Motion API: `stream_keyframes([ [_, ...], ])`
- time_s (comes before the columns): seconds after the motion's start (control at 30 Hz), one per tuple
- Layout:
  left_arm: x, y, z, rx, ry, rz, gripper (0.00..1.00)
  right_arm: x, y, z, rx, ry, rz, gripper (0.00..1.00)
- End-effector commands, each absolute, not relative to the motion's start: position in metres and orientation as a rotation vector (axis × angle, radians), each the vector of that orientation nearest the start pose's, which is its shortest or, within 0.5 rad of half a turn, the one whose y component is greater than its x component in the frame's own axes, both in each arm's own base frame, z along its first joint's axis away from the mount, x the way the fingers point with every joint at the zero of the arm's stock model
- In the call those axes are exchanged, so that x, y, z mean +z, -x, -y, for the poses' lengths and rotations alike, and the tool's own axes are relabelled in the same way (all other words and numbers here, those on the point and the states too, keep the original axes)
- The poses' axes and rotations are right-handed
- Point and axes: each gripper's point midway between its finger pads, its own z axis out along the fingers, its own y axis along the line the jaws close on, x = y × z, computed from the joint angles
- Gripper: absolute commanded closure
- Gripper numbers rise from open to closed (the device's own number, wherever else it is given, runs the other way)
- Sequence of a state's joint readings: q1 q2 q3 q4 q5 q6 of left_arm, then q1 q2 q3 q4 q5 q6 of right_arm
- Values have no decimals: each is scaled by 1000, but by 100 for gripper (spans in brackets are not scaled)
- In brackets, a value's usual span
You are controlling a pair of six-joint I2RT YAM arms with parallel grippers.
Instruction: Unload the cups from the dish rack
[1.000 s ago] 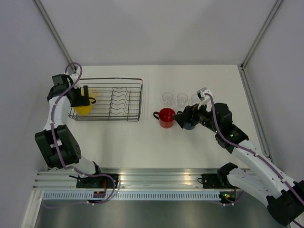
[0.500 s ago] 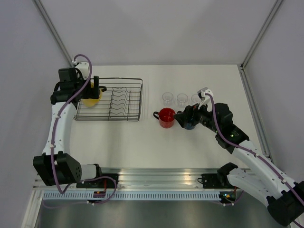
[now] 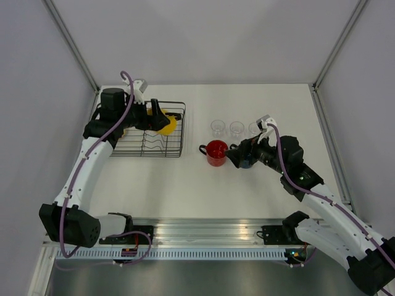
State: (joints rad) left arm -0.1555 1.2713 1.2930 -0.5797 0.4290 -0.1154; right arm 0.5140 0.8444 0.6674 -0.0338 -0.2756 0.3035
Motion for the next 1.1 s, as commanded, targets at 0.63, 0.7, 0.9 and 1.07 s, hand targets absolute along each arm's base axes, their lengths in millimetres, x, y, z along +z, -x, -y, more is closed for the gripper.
stream_keyframes([
  [0.63, 351, -229, 253, -1729, 12, -1640, 98, 309, -173, -260, 1458, 570, -1286, 5],
  [0.7, 349, -223, 259, -1776, 77, -1657, 98, 314, -173, -267, 1467, 576, -1276, 6],
  [0.9, 343, -207, 270, -1902, 225, -1668, 98, 329, -162, -285, 1512, 625, -1220, 11],
  [1.07, 331, -198, 280, -1951, 352, -1710, 98, 338, -154, -289, 1514, 651, -1167, 15],
])
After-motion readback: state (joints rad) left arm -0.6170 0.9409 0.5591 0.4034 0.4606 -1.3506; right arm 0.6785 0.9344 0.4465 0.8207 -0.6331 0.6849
